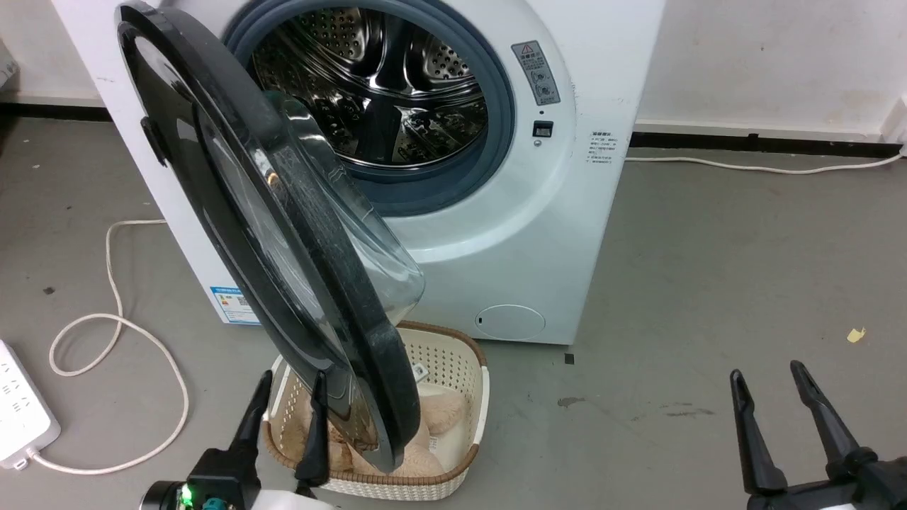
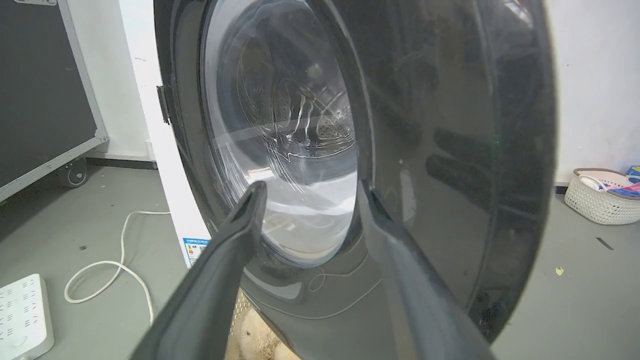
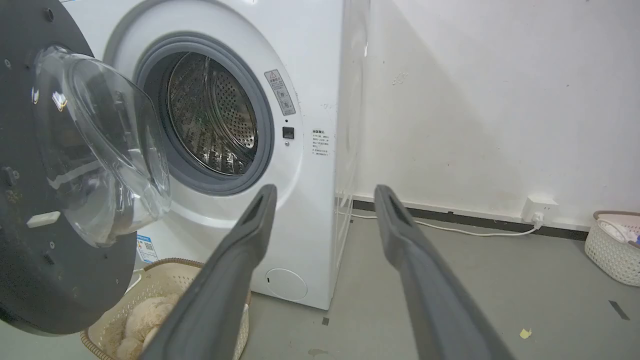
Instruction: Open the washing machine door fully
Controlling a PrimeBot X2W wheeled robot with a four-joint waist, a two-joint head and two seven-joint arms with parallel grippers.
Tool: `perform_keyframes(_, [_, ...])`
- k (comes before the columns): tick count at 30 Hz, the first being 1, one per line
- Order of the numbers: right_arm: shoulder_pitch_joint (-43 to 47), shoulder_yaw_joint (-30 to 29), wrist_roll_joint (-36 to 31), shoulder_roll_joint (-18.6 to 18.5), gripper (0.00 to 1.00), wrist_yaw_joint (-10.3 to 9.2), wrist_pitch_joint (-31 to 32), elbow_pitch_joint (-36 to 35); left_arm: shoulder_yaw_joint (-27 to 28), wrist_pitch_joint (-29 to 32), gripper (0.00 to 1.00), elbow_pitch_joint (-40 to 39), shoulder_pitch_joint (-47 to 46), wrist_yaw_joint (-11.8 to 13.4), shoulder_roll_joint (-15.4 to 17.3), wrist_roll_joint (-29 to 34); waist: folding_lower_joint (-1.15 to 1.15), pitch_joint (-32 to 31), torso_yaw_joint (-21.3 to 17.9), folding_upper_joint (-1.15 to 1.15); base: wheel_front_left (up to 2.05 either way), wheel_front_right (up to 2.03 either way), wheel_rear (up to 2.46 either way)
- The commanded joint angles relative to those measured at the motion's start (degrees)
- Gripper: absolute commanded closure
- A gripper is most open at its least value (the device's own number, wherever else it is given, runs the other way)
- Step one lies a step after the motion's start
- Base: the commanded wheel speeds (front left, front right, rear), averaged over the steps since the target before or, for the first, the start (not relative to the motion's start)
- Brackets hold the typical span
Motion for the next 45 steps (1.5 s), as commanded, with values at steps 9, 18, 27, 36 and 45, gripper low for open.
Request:
perform_keyframes(9, [-0.9,-0.3,1.3,0.3,0.00,0.03,-0.3,-0.2,3.5,-0.3,1.00,-10.3,-2.7,1.9,0.1,-2.5,0.00,0.7,0.5,0.00,0.00,0.00,0.00])
perform_keyframes(18, [-1.9,0.3,1.5,0.3,0.00,0.03,-0.3,-0.1,7.4,-0.3,1.00,-24.7,-12.0,1.5,1.0,-1.6,0.00,0.8,-0.3,0.00,0.00,0.00,0.00])
perform_keyframes(27, [-2.2,0.6,2.3,0.3,0.00,0.03,-0.3,0.4,0.4,7.4,1.00,-30.4,-15.8,-0.6,4.0,5.3,0.00,0.5,-1.8,0.00,0.00,0.00,0.00])
perform_keyframes(36, [-2.3,-0.1,2.8,0.3,0.00,0.03,-0.3,0.8,-15.5,17.6,1.00,-25.1,-8.2,-1.7,1.1,4.7,0.00,0.8,-2.0,0.00,0.00,0.00,0.00])
perform_keyframes(45, [-2.8,0.4,3.0,0.3,0.00,0.03,-0.3,1.0,-18.5,18.3,1.00,-11.5,-5.3,-0.1,0.3,-2.5,0.00,1.8,-1.4,0.00,0.00,0.00,0.00])
